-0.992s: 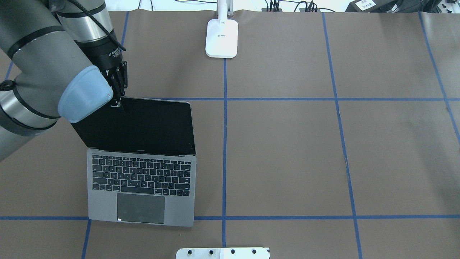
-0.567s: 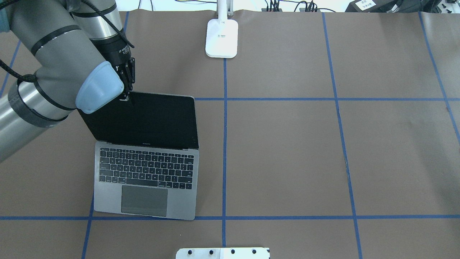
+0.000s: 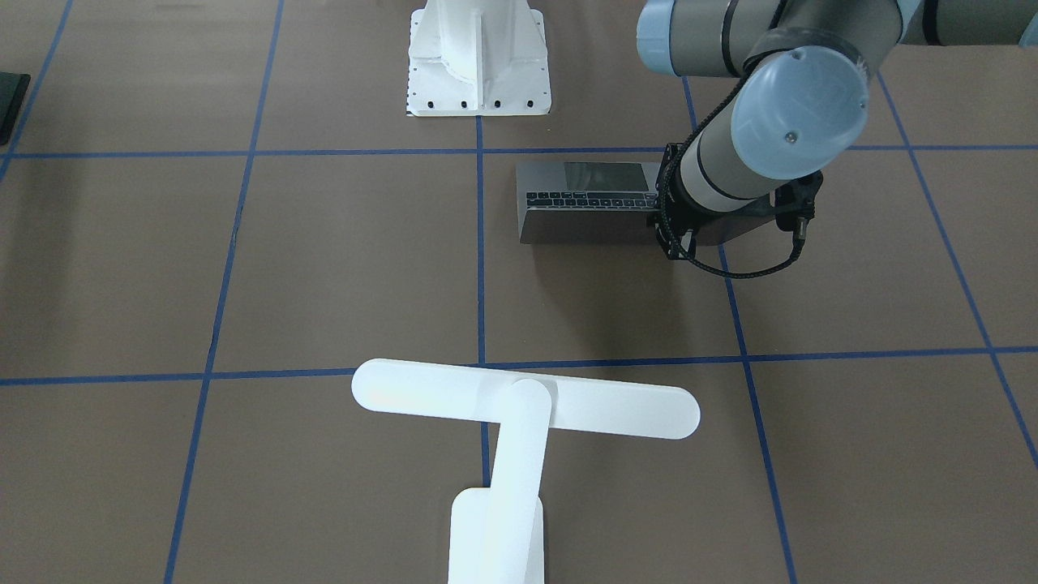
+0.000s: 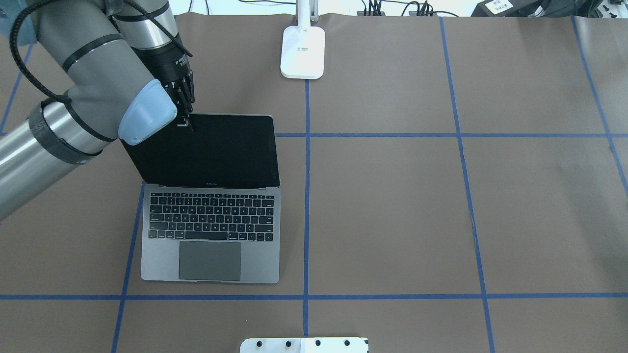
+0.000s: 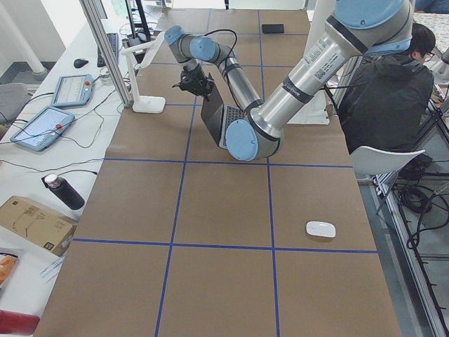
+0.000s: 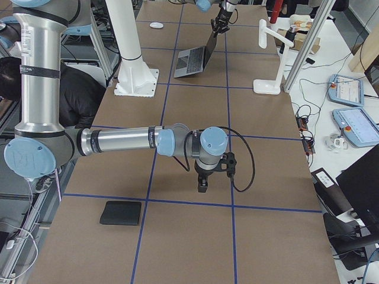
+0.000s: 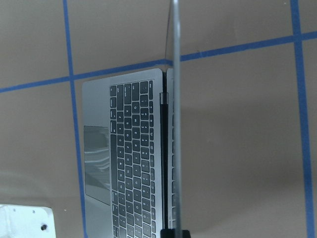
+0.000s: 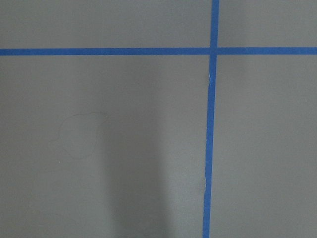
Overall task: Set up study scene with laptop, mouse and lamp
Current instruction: 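Slide the laptop farther from the robot toward the grid center with the left gripper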
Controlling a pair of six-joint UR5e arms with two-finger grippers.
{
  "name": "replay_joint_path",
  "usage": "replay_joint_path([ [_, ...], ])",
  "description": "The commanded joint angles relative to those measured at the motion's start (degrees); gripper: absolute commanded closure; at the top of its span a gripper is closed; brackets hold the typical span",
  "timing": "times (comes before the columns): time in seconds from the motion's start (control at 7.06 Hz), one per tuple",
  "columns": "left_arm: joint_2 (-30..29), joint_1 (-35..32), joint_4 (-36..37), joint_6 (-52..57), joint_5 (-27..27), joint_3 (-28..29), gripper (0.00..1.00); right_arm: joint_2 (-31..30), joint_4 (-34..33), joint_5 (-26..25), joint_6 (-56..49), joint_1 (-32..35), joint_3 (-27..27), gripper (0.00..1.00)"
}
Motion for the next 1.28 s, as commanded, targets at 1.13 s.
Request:
replay_joint_path([
  [1.13, 0.16, -0.23, -13.49, -4.39, 0.48, 8.73, 1.00, 0.37, 0.00, -0.07, -0.03, -0.26, -0.76, 0.00],
])
